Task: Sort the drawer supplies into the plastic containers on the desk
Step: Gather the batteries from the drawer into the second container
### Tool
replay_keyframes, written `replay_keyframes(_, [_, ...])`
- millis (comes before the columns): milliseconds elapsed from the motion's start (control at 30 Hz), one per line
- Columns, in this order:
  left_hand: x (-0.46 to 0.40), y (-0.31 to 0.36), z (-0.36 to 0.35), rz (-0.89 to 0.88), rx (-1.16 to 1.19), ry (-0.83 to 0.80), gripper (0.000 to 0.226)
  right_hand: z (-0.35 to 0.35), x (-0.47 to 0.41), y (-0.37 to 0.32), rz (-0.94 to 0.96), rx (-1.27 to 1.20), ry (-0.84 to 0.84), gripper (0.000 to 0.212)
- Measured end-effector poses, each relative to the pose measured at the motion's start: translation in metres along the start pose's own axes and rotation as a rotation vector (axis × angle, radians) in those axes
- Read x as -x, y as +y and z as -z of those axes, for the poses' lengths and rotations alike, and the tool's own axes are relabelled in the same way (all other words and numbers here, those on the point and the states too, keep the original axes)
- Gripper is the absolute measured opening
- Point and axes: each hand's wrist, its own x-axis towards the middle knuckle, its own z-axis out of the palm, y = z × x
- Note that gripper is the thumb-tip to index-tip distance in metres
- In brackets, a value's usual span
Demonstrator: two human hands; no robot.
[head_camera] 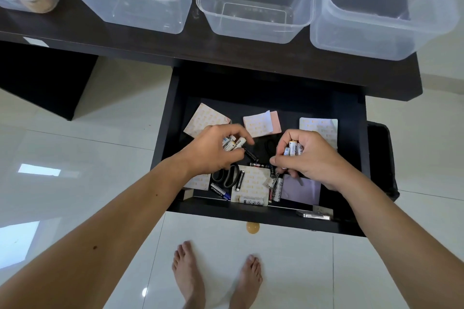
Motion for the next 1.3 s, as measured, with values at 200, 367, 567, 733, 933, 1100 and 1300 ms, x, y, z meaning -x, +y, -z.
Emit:
replay_keyframes(200, [-0.002, 0.001, -0.002, 0.003, -0.015, 0.035, 0.013, 0.006, 0.003, 0.008, -0.004, -0.007, -0.049, 0.027])
replay_keyframes(367, [-0.010, -0.007, -0.007, -0.114, -0.287, 0.004, 0.012, 0.003, 0.004, 0.011, 0.006, 0.159, -0.009, 0.026])
replay_keyframes(567, [-0.015, -0.003, -0.015, -0.165, -0.672, -0.050, 0.038, -0.005, 0.002, 0.013, 0.034, 0.432, -0.042, 0.049])
replay_keyframes(733, [-0.014, -0.003, -0.015, -0.192, -0.697, -0.043, 0.019, -0.007, -0.007, 0.019, 0.071, 0.466, -0.020, 0.029])
replay_keyframes(933, [-0.012, -0.008, -0.010, -0.232, -0.467, -0.013, 0.015, -0.008, -0.004, 0.020, 0.180, 0.492, -0.022, 0.022])
replay_keyframes(1100, [-0.012, -0.010, -0.012, -0.268, -0.435, -0.041, 0.017, 0.000, 0.004, 0.018, 0.239, 0.422, 0.018, 0.020])
replay_keyframes(1300, [-0.012, -0.006, -0.015, -0.223, -0.401, -0.086, 0.022, 0.011, 0.012, 0.019, 0.177, 0.250, -0.101, 0.014])
